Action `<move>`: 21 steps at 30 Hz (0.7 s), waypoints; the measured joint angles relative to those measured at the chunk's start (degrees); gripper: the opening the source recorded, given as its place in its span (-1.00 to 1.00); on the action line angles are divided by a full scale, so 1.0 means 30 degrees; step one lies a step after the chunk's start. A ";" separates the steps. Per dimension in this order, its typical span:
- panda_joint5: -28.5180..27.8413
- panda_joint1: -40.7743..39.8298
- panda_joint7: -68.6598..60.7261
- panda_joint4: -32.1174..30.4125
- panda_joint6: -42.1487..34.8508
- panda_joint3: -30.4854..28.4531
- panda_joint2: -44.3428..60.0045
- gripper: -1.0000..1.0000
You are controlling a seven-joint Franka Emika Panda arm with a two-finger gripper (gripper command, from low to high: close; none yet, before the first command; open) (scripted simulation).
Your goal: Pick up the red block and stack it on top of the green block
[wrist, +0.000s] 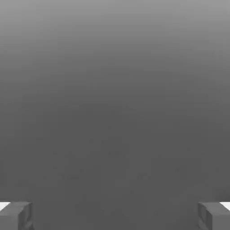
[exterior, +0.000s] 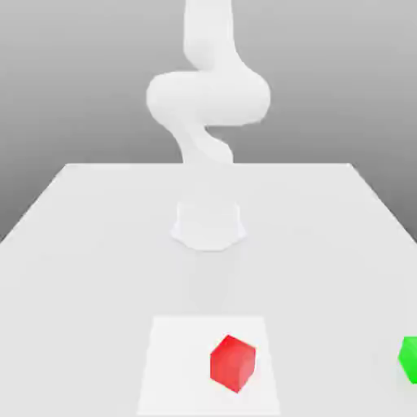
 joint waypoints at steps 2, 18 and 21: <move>-0.0159 -0.0458 0.1180 -0.0520 0.0707 0.0564 0.1474 0.00; -0.1599 -0.2258 1.0283 -0.4404 0.5933 0.3172 1.2599 0.00; -0.1331 -0.2095 1.1599 -0.5140 0.6933 0.3246 1.4614 0.00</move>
